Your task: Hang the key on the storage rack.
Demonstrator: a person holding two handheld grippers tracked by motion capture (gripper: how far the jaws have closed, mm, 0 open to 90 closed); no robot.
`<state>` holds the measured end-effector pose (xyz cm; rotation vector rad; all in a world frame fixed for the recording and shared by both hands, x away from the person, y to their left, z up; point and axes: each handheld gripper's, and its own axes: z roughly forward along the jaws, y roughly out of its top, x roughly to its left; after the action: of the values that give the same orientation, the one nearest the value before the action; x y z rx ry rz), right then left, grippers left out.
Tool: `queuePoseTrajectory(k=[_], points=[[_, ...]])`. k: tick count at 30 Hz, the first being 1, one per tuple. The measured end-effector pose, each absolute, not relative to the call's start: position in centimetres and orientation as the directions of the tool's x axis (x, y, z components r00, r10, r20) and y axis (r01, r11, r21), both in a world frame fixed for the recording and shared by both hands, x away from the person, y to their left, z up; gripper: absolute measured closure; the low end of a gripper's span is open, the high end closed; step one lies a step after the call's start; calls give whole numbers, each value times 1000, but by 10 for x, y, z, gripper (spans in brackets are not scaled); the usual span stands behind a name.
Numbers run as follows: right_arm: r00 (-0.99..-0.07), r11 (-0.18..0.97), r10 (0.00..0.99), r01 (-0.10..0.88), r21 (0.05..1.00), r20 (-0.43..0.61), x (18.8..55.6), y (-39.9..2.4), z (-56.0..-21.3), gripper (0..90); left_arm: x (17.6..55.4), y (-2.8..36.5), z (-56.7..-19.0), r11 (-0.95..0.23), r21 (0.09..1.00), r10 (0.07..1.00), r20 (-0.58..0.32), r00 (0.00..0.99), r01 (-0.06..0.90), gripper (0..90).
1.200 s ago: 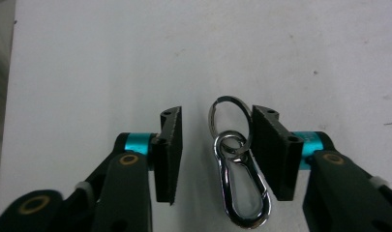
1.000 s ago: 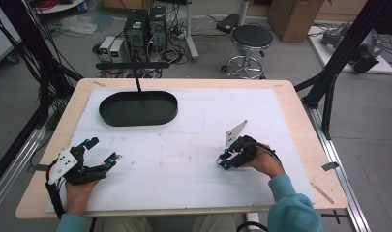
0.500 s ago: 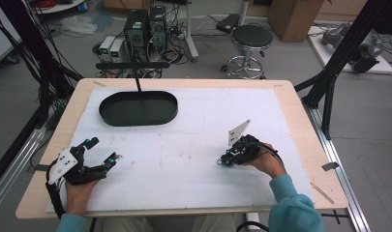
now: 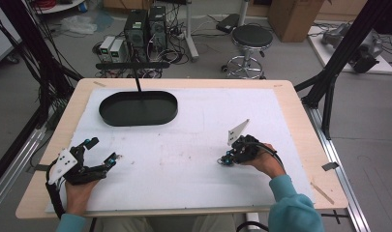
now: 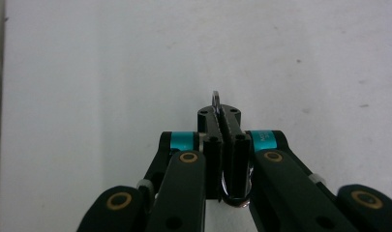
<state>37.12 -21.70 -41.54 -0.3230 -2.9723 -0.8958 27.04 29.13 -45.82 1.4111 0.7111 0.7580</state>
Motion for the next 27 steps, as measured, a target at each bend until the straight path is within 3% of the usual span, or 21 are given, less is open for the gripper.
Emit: queuePoseTrajectory(k=[9,11,15,20,23,27], points=[[-963,755,250,256,603,96,371,-222,-408,894,270,291,-458,10,999,812,17,583,-43,123],[-945,707,301,310,636,127,370,-225,-404,895,270,291,-458,10,999,810,17,586,-43,124],[-939,650,312,323,688,147,369,-228,-398,894,270,290,-456,-5,999,802,26,596,-36,124],[-949,517,268,289,806,168,367,-229,-386,894,274,289,-440,37,999,741,-34,671,10,124],[-953,490,251,277,826,171,366,-225,-381,893,279,287,-431,48,998,684,-63,727,42,124],[-958,467,234,261,845,166,365,-219,-379,893,290,280,-405,-21,994,595,-77,800,112,124]])
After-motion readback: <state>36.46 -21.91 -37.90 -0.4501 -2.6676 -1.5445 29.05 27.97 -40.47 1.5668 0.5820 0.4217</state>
